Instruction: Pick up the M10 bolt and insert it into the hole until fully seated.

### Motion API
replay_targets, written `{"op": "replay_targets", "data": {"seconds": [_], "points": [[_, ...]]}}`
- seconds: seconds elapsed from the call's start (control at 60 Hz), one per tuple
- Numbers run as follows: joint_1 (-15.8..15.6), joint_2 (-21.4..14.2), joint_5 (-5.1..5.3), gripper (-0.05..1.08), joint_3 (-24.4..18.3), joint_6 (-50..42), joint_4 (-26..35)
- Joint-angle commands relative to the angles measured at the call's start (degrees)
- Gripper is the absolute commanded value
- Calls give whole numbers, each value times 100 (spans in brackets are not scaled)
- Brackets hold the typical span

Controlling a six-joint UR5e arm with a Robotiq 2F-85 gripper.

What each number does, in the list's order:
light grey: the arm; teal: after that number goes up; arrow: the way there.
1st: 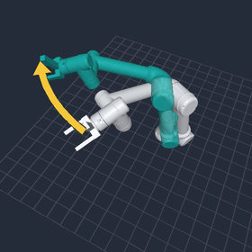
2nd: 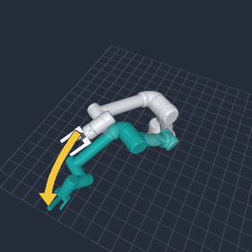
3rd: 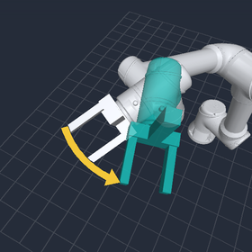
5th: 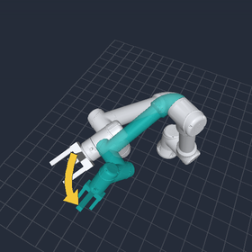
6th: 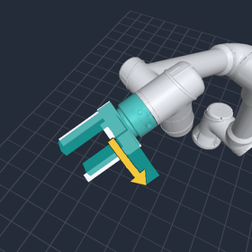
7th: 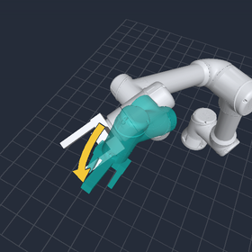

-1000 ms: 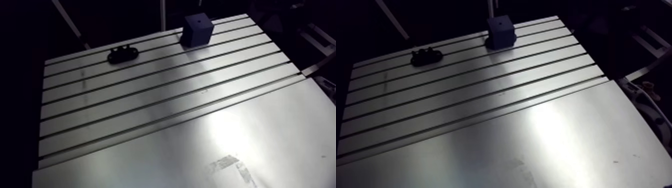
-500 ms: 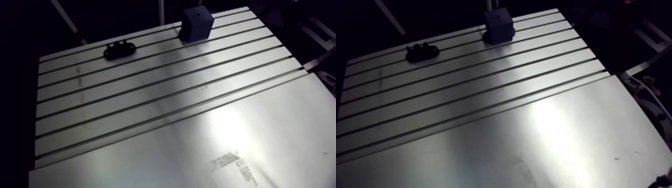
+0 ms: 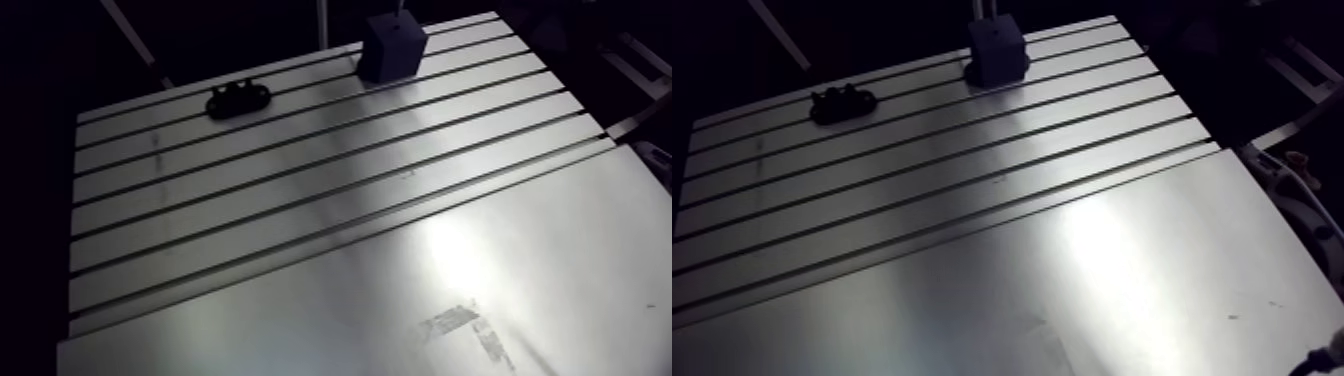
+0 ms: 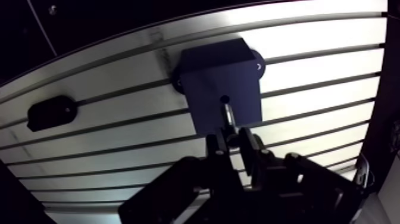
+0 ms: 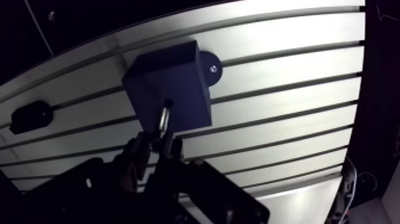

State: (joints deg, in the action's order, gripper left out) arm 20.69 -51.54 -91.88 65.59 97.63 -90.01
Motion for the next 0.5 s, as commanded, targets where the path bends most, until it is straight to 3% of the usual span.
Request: {"op": "replay_targets", "data": {"seconds": [0.017,0.5], "points": [[13,1,-17,108,45,6,-12],[23,69,-19,108,71,-2,-29]]}}
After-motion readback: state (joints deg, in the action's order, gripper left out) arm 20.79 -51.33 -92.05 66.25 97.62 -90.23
